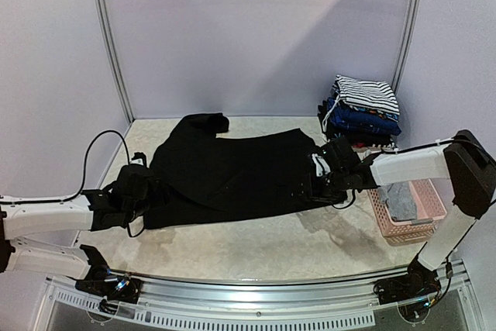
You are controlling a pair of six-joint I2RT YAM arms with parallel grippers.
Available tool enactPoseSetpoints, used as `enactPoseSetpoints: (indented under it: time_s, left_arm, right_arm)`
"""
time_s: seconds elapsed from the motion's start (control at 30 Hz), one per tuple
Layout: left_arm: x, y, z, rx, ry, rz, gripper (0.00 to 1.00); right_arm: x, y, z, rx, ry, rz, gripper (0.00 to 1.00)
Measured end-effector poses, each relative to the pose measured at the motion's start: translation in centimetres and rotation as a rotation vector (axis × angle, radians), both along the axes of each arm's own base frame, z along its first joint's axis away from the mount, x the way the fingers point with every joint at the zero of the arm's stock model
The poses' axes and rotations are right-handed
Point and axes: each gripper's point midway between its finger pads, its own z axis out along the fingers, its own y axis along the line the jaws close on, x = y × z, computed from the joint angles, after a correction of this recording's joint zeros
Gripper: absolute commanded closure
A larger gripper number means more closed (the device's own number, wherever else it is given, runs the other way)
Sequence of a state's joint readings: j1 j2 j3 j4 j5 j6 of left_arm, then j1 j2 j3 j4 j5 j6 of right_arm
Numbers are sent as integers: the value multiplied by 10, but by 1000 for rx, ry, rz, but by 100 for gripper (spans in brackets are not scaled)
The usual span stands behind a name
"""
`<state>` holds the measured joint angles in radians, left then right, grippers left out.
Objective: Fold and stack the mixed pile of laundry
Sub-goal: Adjust the 1/3-folded shirt at the center of the board.
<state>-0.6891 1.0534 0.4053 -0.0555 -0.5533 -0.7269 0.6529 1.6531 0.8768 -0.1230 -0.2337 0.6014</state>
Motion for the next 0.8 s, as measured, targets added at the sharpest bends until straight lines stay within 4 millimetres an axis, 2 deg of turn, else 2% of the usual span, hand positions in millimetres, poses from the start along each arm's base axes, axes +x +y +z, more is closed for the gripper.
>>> enactPoseSetpoints:
  time_s: [0.43,0.63,0.8]
  left_arm:
    - [9,-16,-7,17,-3,-70,36]
    - [10,-18,-5,13,-12,-77,36]
    - [11,-18,-5,10,-16,-78,36]
  right_arm:
    - [3,7,-32,-63,74,-9,61]
    - [4,6,-33,-82,78,-18,55]
    - [7,-2,-36,-127,67,-47,53]
